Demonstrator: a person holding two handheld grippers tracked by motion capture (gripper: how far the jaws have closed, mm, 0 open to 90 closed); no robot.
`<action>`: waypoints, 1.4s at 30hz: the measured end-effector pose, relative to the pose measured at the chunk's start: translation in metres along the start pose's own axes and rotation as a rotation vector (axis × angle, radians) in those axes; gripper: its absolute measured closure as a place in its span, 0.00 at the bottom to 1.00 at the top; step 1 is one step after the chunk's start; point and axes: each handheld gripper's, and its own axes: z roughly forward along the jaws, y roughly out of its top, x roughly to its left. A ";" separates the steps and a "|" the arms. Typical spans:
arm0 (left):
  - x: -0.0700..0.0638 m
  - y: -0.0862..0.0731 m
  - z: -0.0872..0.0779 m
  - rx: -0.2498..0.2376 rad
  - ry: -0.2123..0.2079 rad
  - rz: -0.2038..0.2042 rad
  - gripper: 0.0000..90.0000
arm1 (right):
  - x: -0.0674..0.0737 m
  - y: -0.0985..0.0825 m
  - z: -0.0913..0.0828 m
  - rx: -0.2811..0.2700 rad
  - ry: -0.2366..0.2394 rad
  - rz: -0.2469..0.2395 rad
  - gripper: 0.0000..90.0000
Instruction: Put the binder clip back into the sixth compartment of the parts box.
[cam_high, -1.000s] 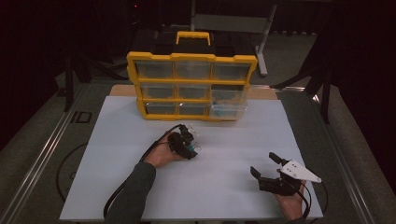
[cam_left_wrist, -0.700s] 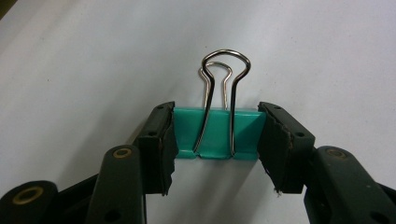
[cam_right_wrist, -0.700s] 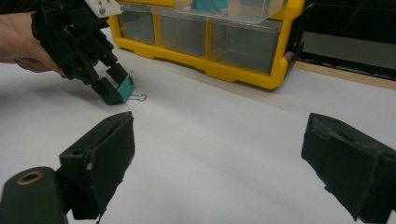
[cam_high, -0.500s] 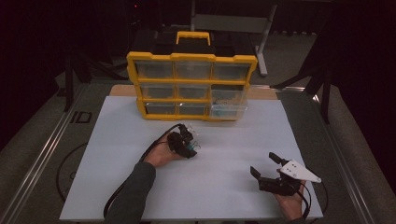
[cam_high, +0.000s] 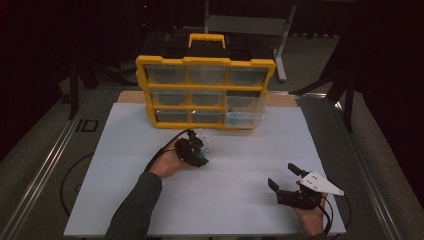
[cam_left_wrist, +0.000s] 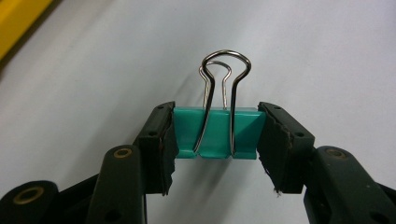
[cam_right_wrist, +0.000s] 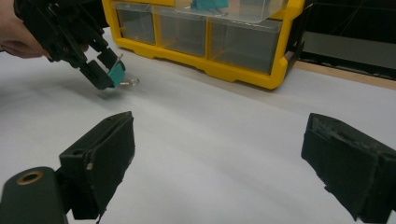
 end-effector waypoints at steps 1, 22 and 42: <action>0.000 0.000 -0.003 -0.002 0.002 -0.006 0.55 | 0.000 0.000 0.000 0.000 0.000 0.000 0.11; 0.011 0.002 -0.056 -0.101 0.007 -0.039 0.55 | 0.001 0.000 0.000 0.001 0.000 -0.002 0.11; 0.015 0.040 -0.100 -0.166 0.053 0.016 0.56 | 0.001 0.000 0.000 0.000 0.001 -0.003 0.11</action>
